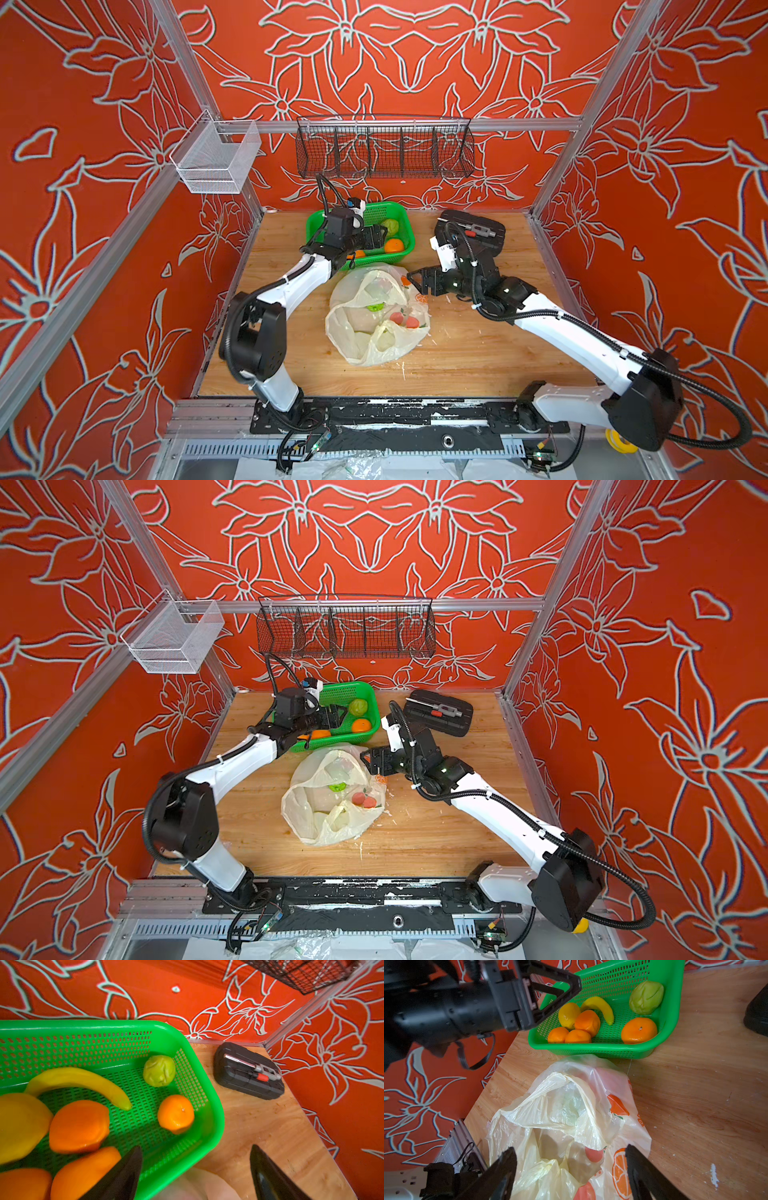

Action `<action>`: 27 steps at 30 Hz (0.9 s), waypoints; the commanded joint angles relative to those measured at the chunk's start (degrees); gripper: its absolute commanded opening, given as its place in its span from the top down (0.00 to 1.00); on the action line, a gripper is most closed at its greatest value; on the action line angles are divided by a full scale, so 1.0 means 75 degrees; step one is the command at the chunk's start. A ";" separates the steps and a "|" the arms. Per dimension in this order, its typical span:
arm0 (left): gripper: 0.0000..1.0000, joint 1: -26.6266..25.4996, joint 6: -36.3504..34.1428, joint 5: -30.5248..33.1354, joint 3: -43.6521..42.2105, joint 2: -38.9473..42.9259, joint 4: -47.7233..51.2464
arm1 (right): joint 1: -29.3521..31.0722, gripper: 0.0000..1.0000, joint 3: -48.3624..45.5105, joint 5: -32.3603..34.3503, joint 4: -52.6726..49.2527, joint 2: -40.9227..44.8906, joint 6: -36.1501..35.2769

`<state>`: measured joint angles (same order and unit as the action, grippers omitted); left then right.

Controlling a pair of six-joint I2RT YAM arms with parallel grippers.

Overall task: Untie the knot of the plastic bag and take out the fruit
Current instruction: 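Move the left gripper to the bag rim while the right gripper reaches into the bag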

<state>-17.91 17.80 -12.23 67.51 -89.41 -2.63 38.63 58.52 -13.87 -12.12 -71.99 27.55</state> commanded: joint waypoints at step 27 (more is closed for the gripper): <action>0.16 -0.1116 -0.1906 0.1957 -0.3502 0.3091 0.2137 | 0.2279 0.28 -0.1451 0.0601 0.0138 -0.1790 0.1276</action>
<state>-26.24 4.01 -1.32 42.02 -65.14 16.49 55.35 49.01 -11.35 -10.46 -85.06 36.10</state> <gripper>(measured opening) 0.850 0.724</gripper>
